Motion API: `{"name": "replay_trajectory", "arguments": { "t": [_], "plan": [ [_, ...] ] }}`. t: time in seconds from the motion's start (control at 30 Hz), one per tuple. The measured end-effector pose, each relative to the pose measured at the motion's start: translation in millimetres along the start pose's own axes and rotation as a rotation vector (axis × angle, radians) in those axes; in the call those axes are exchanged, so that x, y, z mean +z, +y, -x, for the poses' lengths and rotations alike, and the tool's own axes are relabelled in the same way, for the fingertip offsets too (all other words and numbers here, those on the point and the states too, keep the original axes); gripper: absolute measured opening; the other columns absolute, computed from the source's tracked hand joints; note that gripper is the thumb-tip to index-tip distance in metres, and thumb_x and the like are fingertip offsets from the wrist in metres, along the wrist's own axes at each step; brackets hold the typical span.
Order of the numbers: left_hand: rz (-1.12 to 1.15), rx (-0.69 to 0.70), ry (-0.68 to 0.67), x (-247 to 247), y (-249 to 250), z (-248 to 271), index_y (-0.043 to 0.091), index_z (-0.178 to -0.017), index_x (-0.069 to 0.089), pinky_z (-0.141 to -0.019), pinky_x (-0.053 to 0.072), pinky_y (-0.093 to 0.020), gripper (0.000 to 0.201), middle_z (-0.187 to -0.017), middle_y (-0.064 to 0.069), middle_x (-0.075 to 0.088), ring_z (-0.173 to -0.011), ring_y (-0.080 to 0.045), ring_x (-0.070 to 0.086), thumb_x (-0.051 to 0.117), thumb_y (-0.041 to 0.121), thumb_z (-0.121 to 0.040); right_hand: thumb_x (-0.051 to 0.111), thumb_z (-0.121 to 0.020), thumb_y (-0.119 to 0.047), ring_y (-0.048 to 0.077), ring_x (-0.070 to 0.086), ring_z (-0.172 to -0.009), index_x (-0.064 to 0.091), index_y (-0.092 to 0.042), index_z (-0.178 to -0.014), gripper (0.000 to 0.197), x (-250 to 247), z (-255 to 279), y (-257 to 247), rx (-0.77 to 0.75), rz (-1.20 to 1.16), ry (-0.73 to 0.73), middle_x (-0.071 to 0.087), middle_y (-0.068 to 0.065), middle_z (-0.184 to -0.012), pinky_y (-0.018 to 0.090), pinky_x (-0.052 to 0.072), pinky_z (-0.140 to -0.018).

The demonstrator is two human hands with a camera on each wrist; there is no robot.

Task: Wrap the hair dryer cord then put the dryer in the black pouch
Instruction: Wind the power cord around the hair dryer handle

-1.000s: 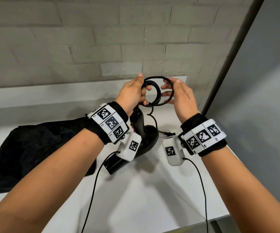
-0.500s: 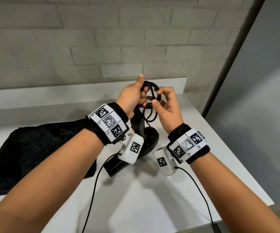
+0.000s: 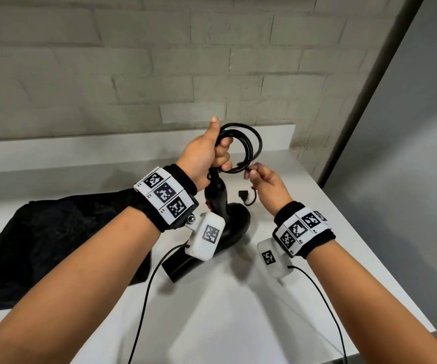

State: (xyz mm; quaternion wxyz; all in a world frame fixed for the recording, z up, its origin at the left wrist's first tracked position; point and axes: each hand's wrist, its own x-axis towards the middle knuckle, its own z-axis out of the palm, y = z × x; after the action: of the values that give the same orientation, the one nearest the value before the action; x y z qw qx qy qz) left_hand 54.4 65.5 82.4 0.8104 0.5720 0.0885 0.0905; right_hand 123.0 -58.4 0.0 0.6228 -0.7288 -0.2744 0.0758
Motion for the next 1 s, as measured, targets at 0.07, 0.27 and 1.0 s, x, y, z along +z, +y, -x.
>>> {"name": "replay_trajectory", "arguments": {
  "t": [0.07,0.27,1.0],
  "plan": [
    [0.005,-0.003,-0.013,-0.6,0.3,0.3,0.016,-0.056,0.036,-0.036,0.029,-0.016,0.053,-0.033,0.013,0.020,-0.028,-0.005,0.016,0.025,0.049,-0.096,0.036,-0.093,0.000,0.006,0.042,-0.056,0.047,-0.018,-0.065,0.036,-9.3,-2.4,12.8,0.054,0.146,-0.007,0.045,0.004,-0.066,0.006,0.032,-0.048],
    [-0.096,-0.004,-0.058,4.0,0.0,3.3,0.016,-0.054,0.032,-0.036,0.028,-0.016,0.051,-0.034,0.013,0.018,-0.029,-0.005,0.016,0.034,0.049,-0.094,0.041,-0.092,-0.010,0.009,0.048,-0.066,0.053,-0.021,-0.070,0.028,-20.7,-10.8,31.3,0.139,0.451,-0.059,0.055,-0.008,-0.068,0.006,0.036,-0.063],
    [-0.014,0.091,-0.027,1.0,-2.7,3.5,0.016,-0.055,0.036,-0.033,0.024,-0.014,0.038,-0.032,0.012,0.024,-0.026,-0.003,0.019,0.044,0.002,-0.089,0.062,-0.072,-0.033,0.004,0.044,-0.046,0.057,-0.018,-0.078,0.017,14.8,5.4,-40.7,-0.002,-0.509,-0.161,0.068,-0.005,-0.060,0.018,0.032,-0.047]
  ]
}}
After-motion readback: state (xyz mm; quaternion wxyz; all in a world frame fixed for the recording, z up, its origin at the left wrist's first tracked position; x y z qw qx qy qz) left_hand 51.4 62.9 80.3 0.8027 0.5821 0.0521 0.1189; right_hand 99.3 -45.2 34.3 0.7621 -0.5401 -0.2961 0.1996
